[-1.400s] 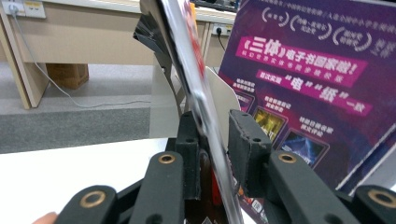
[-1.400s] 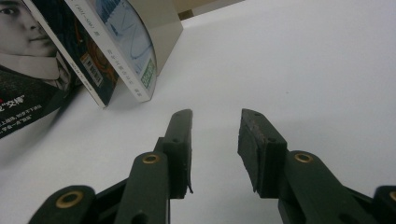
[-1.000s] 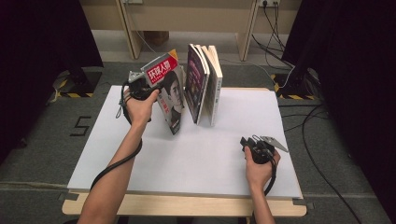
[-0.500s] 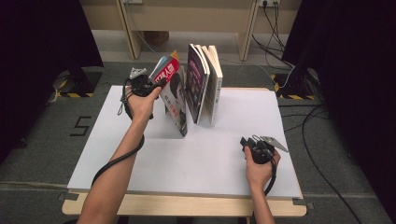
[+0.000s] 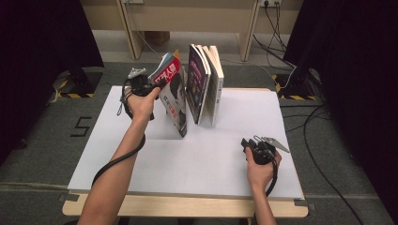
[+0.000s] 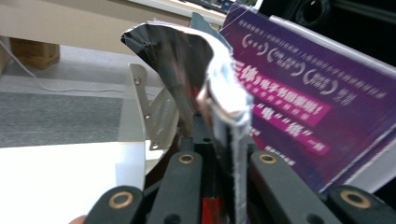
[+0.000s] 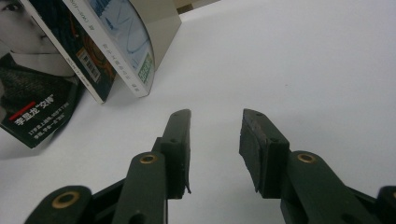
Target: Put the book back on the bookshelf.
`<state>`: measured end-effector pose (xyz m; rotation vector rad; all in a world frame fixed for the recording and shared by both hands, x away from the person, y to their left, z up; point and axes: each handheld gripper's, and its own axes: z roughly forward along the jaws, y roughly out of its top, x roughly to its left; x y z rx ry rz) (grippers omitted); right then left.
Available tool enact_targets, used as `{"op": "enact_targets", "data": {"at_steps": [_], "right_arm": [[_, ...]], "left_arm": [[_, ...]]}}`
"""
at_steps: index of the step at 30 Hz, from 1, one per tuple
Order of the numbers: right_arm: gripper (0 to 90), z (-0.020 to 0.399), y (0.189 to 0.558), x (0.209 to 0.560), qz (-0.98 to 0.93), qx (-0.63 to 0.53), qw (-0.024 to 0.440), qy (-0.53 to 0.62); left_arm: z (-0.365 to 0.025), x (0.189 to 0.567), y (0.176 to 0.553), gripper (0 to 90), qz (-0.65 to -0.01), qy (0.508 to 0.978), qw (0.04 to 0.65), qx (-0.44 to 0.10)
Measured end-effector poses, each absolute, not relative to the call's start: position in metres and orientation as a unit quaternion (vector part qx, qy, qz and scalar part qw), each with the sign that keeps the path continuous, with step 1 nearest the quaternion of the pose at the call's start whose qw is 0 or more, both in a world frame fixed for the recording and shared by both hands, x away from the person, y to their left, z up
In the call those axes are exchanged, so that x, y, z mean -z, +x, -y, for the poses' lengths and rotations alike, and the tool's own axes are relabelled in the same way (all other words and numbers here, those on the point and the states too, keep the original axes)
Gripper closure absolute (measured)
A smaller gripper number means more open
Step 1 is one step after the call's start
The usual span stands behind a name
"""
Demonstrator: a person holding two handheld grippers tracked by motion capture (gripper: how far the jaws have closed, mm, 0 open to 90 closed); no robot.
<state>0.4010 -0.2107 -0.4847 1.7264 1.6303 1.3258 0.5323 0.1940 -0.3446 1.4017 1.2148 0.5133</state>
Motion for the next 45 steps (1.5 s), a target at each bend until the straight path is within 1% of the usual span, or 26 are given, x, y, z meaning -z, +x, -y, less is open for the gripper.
{"op": "enact_targets", "data": {"at_steps": [4,8,12,13,16,18,20,23,29,32,41,42,44,45], "right_arm": [[63.8,0.211,0.401,0.484,-0.585,-0.478,0.209,0.62],[63.7,0.211,0.401,0.484,-0.584,-0.479,0.208,0.621],[63.7,0.212,0.401,0.484,-0.585,-0.479,0.21,0.62],[63.8,0.212,0.401,0.485,-0.586,-0.479,0.21,0.62],[63.7,0.212,0.401,0.485,-0.585,-0.479,0.211,0.619],[63.8,0.211,0.401,0.485,-0.585,-0.478,0.209,0.621],[63.8,0.211,0.401,0.485,-0.587,-0.477,0.209,0.619],[63.7,0.211,0.401,0.485,-0.587,-0.477,0.209,0.62],[63.7,0.211,0.401,0.486,-0.586,-0.477,0.208,0.62],[63.7,0.211,0.401,0.485,-0.586,-0.478,0.209,0.62],[63.6,0.211,0.401,0.485,-0.585,-0.478,0.208,0.621],[63.6,0.211,0.401,0.486,-0.584,-0.478,0.206,0.623],[63.6,0.211,0.401,0.486,-0.584,-0.478,0.206,0.623],[63.6,0.211,0.401,0.486,-0.585,-0.478,0.207,0.622]], "left_arm": [[-0.192,0.336,0.529,86.4,-0.504,0.6,0.575,-0.234],[-0.191,0.328,0.525,86.5,-0.49,0.6,0.57,-0.273],[-0.192,0.323,0.524,86.5,-0.48,0.585,0.571,-0.317],[-0.193,0.324,0.524,86.5,-0.475,0.576,0.574,-0.335],[-0.193,0.328,0.526,86.5,-0.464,0.575,0.577,-0.348],[-0.192,0.334,0.528,86.4,-0.456,0.583,0.571,-0.355],[-0.192,0.343,0.53,86.4,-0.457,0.59,0.564,-0.354],[-0.192,0.351,0.532,86.3,-0.456,0.589,0.568,-0.349],[-0.19,0.348,0.533,85.2,-0.454,0.596,0.558,-0.357],[-0.192,0.348,0.533,80.2,-0.46,0.599,0.557,-0.346],[-0.201,0.34,0.532,71.6,-0.475,0.59,0.571,-0.317],[-0.201,0.34,0.532,68.5,-0.476,0.59,0.571,-0.315],[-0.202,0.338,0.535,66.8,-0.481,0.589,0.573,-0.306],[-0.202,0.338,0.536,63.4,-0.483,0.59,0.572,-0.301]]}}
